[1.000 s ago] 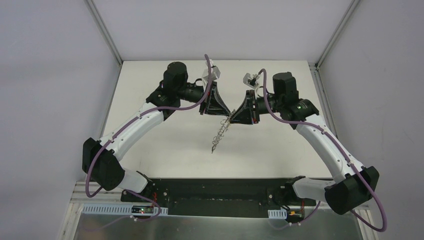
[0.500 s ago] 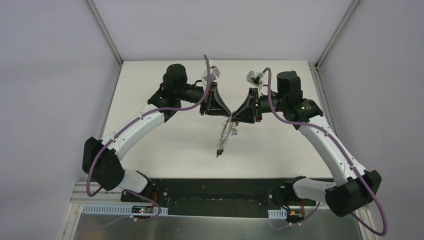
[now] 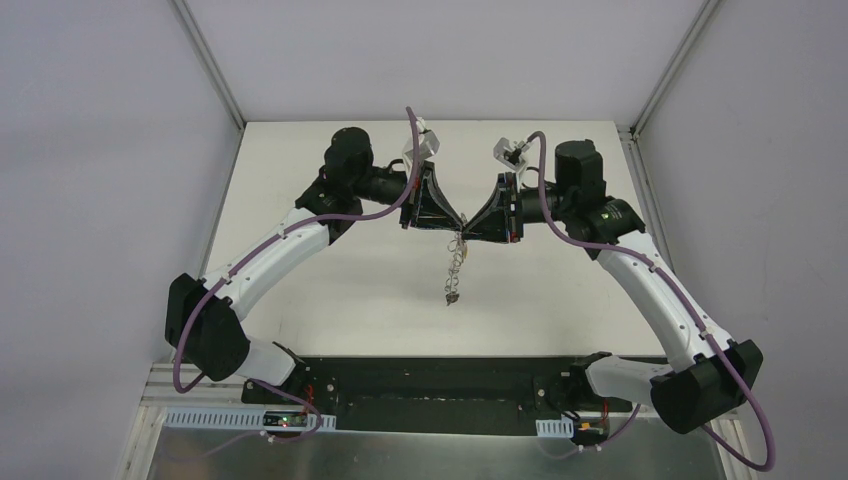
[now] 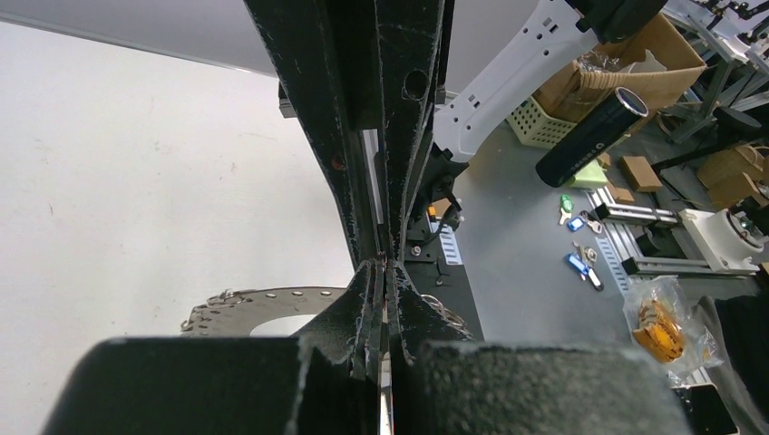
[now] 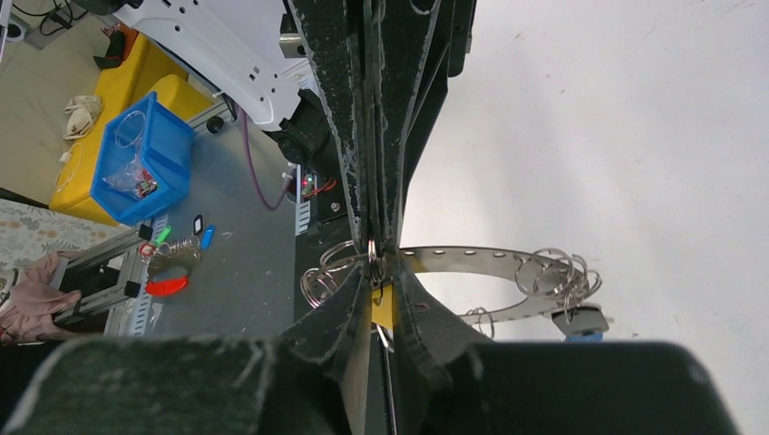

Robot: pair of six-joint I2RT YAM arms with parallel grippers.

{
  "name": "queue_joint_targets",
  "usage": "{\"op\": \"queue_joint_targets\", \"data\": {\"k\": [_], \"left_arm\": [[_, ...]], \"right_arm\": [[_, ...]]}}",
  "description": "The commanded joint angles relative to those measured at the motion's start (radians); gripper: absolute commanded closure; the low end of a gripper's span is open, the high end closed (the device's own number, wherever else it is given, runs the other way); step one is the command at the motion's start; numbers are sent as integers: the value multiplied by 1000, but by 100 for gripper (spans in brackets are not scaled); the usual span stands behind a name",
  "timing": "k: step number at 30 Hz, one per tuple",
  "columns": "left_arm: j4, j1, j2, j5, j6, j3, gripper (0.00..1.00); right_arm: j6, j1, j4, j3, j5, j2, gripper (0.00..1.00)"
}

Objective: Put the keys on the keyring

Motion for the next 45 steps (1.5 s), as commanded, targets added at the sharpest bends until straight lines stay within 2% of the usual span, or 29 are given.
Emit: {"op": "queue_joint_targets", "data": {"k": [1,7,13,15,17,19,22,26,30,39,45], "left_arm": [[88,9,-2,-1,-32,8,100],[97,10,-3,-1,-38,5,100],[67,33,-20,19,-11,3,100],[-85,38,-41,17,114,20,95],[-362,35,-67,-18,348,64,85],[-552,34,-78,-52,531,113,78],[-663,34,-80,-84,604,144,71],[-663,27,-88,-97,624,139,63],[-690,5,-85,-107,667,141,60],[-640,-30,-48,-128,664,126,59],[-629,-39,-34,-133,657,122,64]], "right_arm": [[17,13,44,6,-32,5,87],[0,14,30,4,-28,5,100],[-179,21,-194,130,67,18,100],[-257,44,-296,187,137,34,100],[-314,87,-374,233,205,57,100],[-349,126,-449,271,253,89,100],[-371,168,-485,293,290,128,100],[-379,204,-484,296,309,153,100],[-371,215,-476,301,306,170,100],[-355,220,-452,285,294,165,100],[-351,220,-446,278,297,160,100]]}}
